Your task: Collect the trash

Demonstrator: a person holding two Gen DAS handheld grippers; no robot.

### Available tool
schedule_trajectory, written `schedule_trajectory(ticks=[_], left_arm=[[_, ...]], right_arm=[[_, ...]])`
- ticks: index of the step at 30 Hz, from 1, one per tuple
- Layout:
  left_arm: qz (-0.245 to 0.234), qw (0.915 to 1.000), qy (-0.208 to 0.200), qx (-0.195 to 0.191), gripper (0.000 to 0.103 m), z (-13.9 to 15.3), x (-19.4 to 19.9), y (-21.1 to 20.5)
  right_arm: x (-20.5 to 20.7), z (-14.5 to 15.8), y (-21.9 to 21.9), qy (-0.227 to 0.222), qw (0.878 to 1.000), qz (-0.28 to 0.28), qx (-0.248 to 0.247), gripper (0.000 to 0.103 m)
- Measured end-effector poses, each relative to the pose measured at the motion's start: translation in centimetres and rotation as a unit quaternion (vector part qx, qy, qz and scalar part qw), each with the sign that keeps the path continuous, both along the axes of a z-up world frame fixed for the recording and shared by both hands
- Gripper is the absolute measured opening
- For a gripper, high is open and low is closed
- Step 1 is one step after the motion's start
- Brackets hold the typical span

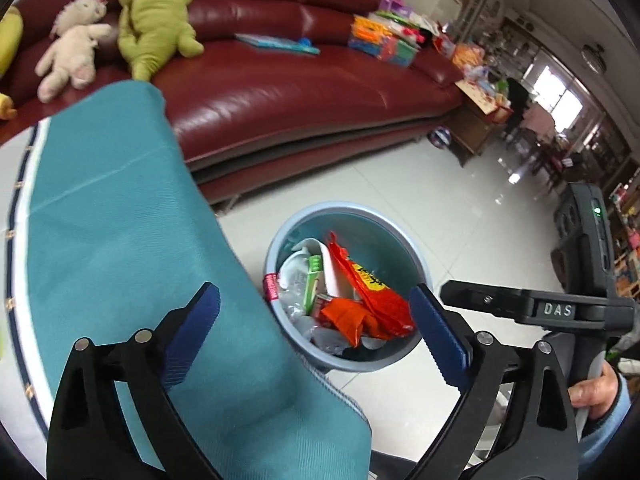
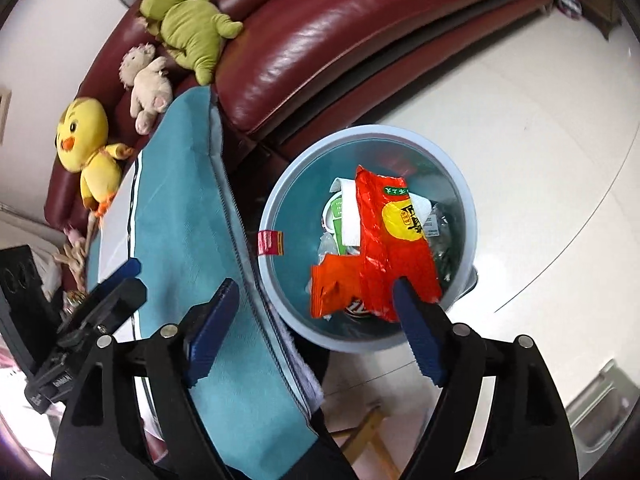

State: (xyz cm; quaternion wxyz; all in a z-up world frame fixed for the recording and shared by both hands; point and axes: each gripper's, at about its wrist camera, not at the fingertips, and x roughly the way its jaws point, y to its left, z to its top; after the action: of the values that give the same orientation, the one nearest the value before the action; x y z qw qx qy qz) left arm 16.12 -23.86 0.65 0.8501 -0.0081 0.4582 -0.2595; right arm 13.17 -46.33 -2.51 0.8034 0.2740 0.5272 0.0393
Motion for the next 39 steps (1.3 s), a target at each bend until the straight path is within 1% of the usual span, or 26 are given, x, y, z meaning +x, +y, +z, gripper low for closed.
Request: schedule_trajectory(ticks=[3,5,7,11,13,15,20,27,34,39], left_arm=[[0.014,0.9998,-0.006,0.008,0.099,0.8,-1.1,0.7],[0.025,0.9994,-0.01,0.02,0.099,1.3,-2.0,1.3],[0.034,0.9988,-0.011,0.034,0.099,1.6,-2.8,1.7],[0.047,0.9976,-0.014,0.049,0.099,2.1,-4.2,2.6],[0.054,0.9967,-0.017,0.058,0.099,2.3,-5.0,3.0],[0.06,0.9958,-0.021,0.066,0.099,2.4,-5.6,3.4],[0.074,0.9933,-0.028,0.084,0.099,2.8,-7.1,4.0],[0.085,0.9913,-0.026,0.097,0.099,2.8,-8.6,4.5],[0.095,0.9903,-0.019,0.1,0.099,2.4,-9.2,5.0],[0.106,0.9888,-0.016,0.104,0.099,1.9,-9.7,5.6]], right_arm=[[-1.4,1.4,0.8,-0.012,1.0,0.007,-0.019,0.079],[-2.4,2.4,1.3,-0.021,0.999,0.01,-0.034,0.082],[-3.4,3.2,1.7,-0.03,0.998,0.014,-0.046,0.083],[-4.9,4.7,2.9,-0.047,0.996,0.021,-0.075,0.088],[-5.6,5.3,3.5,-0.053,0.994,0.025,-0.089,0.089],[-6.3,5.8,4.0,-0.057,0.993,0.029,-0.103,0.092],[-7.6,6.8,5.3,-0.069,0.986,0.037,-0.146,0.093],[-8.8,6.9,5.8,-0.071,0.981,0.034,-0.176,0.093],[-9.5,6.4,6.2,-0.066,0.978,0.036,-0.196,0.093],[-9.8,5.9,7.2,-0.066,0.973,0.045,-0.217,0.093]])
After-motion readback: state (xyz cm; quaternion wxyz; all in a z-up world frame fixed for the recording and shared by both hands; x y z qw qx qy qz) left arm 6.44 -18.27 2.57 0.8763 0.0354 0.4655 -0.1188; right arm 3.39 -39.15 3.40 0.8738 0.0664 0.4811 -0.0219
